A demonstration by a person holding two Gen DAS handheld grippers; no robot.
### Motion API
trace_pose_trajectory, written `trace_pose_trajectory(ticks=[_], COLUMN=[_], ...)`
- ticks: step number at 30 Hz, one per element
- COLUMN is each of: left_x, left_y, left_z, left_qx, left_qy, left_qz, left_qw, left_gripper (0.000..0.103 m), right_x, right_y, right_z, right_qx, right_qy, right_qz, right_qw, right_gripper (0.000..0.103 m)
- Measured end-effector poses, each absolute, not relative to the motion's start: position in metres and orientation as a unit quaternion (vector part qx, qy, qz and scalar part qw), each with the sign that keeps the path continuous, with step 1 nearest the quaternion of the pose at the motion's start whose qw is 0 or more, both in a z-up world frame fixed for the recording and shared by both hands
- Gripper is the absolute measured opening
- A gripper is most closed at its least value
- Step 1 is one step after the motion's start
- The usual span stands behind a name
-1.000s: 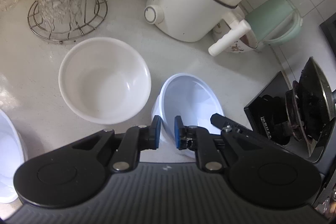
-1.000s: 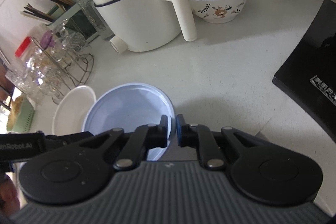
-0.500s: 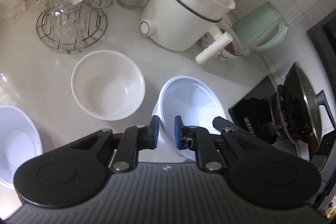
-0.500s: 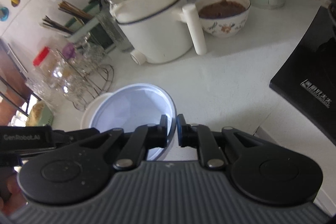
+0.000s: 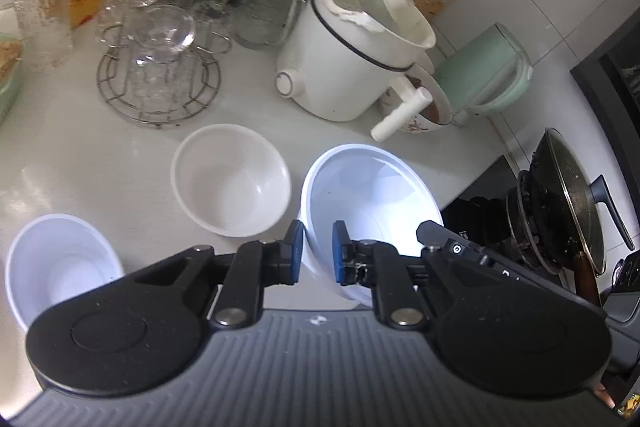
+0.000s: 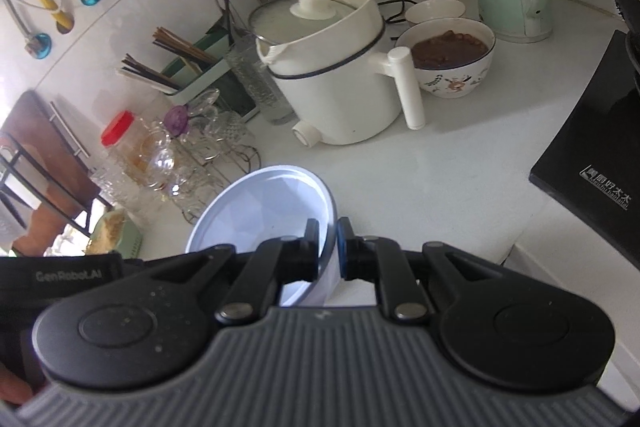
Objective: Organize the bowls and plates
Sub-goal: 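Lower the pale blue bowl into the other pale blue bowl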
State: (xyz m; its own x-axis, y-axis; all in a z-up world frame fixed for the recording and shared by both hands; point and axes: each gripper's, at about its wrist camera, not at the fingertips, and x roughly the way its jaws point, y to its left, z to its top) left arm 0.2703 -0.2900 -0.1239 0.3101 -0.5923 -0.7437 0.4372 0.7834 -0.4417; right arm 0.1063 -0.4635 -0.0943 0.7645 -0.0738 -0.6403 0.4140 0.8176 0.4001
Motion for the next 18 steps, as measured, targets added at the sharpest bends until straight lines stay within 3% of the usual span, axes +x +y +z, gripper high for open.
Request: trace_pose_trajectory(ticks=[18], left_x=[0.283], left_y=[-0.193], left_z=[-0.104], left_qx=[-0.114], left_qy=[0.470], left_qz=[-0.268], left_qw=[0.833], left_gripper=[0.016], right_x=[0.140], right_y=[-0.394], right_z=[-0.078], right_qx=[0.272], right_qy=[0.316], right_qz=[-0.070], right_qw=[0.906], right_gripper=[0.012])
